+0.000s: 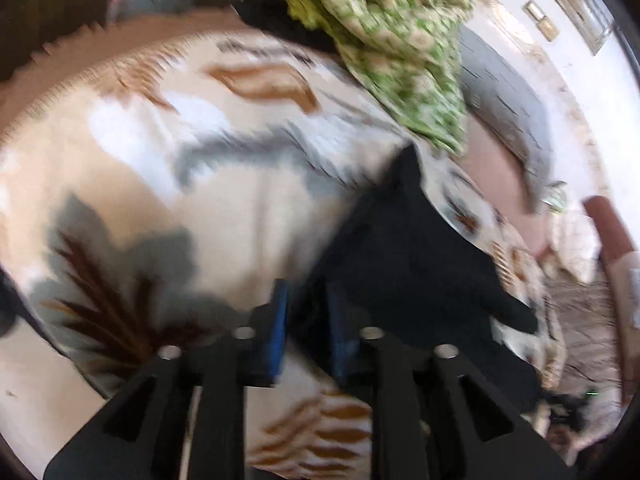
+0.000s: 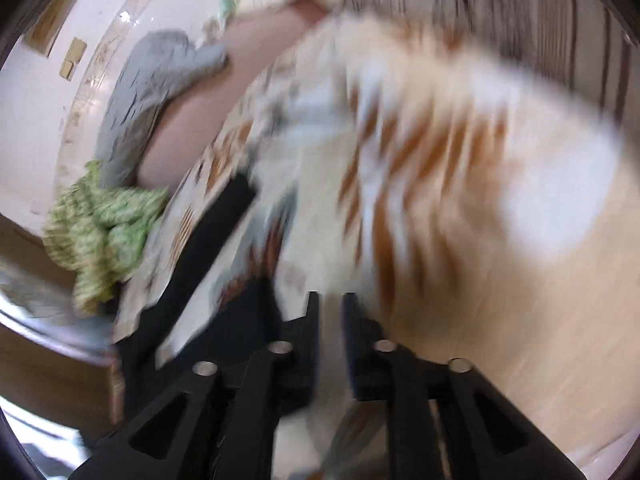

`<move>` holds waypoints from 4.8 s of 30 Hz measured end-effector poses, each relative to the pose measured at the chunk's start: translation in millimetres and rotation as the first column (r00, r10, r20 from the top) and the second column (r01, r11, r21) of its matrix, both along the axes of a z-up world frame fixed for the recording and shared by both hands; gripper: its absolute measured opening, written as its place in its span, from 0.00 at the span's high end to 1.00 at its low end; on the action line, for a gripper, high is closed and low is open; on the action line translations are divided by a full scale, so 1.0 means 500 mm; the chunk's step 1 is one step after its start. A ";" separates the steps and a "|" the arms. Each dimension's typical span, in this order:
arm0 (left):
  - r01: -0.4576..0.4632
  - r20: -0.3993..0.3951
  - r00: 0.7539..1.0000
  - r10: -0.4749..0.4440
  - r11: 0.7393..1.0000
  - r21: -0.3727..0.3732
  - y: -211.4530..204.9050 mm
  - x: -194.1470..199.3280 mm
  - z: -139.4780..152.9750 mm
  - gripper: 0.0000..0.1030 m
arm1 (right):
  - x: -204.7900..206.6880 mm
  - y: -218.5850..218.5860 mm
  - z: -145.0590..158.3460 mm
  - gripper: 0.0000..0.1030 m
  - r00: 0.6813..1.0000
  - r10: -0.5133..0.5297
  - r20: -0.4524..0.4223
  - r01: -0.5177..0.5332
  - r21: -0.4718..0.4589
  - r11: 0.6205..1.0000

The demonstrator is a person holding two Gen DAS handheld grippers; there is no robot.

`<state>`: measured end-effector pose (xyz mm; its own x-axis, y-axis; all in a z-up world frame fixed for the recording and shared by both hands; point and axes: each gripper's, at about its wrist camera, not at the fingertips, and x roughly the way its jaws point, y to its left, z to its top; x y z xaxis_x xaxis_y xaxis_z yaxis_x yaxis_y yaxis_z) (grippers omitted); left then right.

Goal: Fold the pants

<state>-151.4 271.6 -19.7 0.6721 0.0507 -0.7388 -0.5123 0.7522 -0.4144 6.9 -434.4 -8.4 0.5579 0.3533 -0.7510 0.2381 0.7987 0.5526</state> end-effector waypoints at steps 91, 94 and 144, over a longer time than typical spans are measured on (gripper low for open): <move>0.628 -0.135 0.777 -0.615 0.739 0.244 -0.104 0.430 0.027 0.94 | 0.215 0.079 -0.067 0.52 0.949 0.238 0.209 -0.235 -0.039 0.971; 0.616 -0.160 0.787 -0.596 0.743 0.263 -0.107 0.438 0.024 0.94 | 0.215 0.079 -0.067 0.52 0.949 0.237 0.209 -0.234 -0.039 0.971; 0.275 -0.161 0.960 -0.231 0.891 0.361 -0.019 0.402 0.028 0.97 | 0.445 0.302 0.007 0.95 0.879 0.470 -0.081 -0.474 -0.261 0.841</move>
